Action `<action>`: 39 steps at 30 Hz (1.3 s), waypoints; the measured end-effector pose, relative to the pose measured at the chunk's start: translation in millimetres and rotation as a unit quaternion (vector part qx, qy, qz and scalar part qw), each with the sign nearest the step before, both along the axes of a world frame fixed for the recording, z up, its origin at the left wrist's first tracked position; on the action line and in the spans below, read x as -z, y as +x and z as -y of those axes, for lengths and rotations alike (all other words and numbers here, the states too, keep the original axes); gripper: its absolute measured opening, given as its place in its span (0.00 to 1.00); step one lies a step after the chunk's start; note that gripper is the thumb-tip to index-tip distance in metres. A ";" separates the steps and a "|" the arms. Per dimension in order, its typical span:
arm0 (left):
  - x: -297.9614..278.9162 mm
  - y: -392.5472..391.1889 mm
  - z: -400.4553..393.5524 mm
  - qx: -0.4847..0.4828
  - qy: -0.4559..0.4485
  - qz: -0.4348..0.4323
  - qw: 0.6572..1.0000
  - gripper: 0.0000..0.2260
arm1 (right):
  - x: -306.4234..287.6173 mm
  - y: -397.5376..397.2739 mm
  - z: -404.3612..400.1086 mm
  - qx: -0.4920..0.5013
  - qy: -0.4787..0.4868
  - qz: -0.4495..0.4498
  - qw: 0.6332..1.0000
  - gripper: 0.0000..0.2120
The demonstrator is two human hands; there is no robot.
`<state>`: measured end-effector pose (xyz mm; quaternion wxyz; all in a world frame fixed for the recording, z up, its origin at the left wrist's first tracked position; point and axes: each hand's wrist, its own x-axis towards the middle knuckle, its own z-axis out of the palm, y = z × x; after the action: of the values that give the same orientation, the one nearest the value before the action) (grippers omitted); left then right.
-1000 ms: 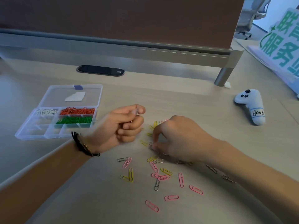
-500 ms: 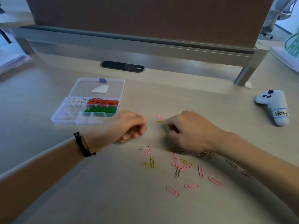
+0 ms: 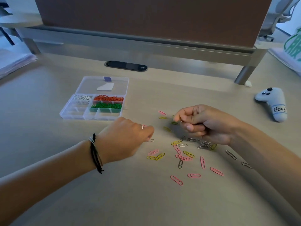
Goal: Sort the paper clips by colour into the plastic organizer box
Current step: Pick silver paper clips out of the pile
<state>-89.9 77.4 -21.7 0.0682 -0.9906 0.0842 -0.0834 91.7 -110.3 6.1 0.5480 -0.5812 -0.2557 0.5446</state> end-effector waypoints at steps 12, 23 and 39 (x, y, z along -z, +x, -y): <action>-2.0 5.2 4.7 -0.001 0.094 -0.011 0.995 0.12 | -2.5 -0.7 16.8 -0.082 -0.101 0.582 0.803 0.02; -6.0 23.1 14.3 0.018 0.168 -0.028 0.985 0.12 | -7.6 -11.9 19.6 -0.208 -0.125 0.851 0.466 0.12; -19.9 81.9 43.7 -0.149 -0.686 -0.168 0.692 0.17 | -1.8 4.9 26.5 -0.085 -0.094 0.729 0.673 0.07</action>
<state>-8.0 33.7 -1.8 -0.6343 -0.7587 -0.1352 0.0616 96.7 -136.8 7.8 0.0815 -0.8175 -0.5700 0.0137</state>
